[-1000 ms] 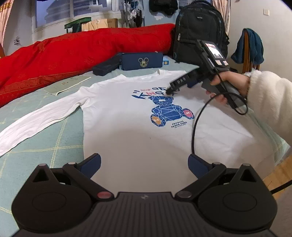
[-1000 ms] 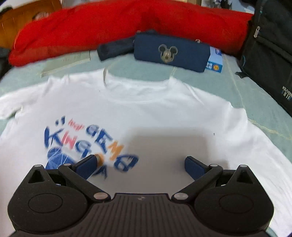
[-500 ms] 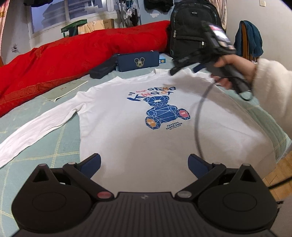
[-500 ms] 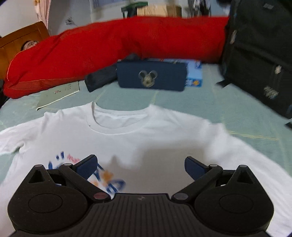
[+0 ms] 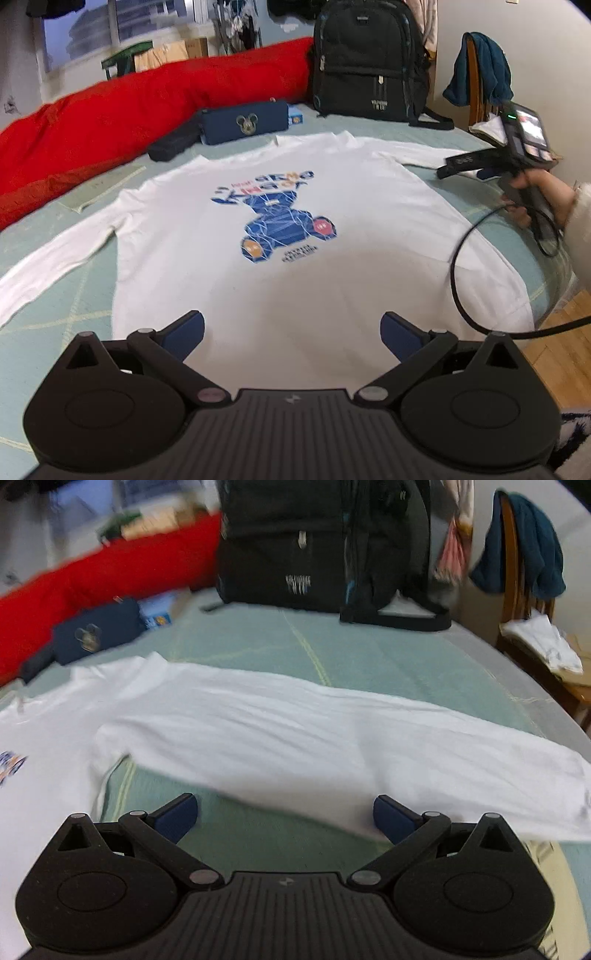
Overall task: Fold clothes
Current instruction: 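Lower the right tool onto the sleeve cuff and close it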
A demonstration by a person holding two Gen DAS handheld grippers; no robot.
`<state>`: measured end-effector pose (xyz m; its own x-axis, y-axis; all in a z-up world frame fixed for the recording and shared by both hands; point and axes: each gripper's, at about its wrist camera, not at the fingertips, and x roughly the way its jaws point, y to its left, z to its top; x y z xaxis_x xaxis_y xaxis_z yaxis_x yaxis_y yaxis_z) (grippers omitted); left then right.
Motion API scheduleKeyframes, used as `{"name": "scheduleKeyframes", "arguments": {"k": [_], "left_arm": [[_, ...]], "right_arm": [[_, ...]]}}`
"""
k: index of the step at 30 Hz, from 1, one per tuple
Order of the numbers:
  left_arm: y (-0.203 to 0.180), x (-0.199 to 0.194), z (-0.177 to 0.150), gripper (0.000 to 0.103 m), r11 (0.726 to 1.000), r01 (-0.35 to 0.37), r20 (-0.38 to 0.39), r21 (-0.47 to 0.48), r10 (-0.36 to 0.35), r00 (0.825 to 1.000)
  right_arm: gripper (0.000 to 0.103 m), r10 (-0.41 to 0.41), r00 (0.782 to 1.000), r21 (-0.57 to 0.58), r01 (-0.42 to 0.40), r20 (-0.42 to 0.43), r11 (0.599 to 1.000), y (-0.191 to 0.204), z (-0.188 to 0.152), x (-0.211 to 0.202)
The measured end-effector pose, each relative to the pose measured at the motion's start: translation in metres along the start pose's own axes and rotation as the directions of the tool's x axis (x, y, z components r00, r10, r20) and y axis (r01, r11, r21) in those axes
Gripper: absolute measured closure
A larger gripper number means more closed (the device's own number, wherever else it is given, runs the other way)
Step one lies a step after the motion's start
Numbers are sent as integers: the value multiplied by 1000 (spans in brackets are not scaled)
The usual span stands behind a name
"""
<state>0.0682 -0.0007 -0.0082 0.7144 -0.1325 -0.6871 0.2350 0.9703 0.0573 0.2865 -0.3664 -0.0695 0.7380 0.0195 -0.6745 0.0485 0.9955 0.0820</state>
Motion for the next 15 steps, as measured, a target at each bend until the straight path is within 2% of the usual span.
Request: {"name": "scheduleKeyframes", "arguments": {"k": [4,8,11,13,15], "left_arm": [[-10,3,3,2,999,4,-12,35,-4,1000],[-18,1,5,2,999,15,1,46,-15,1000],[-22,1,4,2,999,4,2,47,-4,1000],[-23,3,3,2,999,-7,-4,44,7,1000],[-22,6,2,2,999,-9,-16,37,10,1000]], "right_arm": [[0,33,999,17,-33,34,999,-18,0,-21],[0,5,994,114,-18,110,993,-42,20,-21],[0,-24,997,204,10,67,979,-63,20,-6],[0,-21,998,249,8,52,968,-73,6,-3],[0,-13,997,227,-5,77,974,-73,-7,-15]]}}
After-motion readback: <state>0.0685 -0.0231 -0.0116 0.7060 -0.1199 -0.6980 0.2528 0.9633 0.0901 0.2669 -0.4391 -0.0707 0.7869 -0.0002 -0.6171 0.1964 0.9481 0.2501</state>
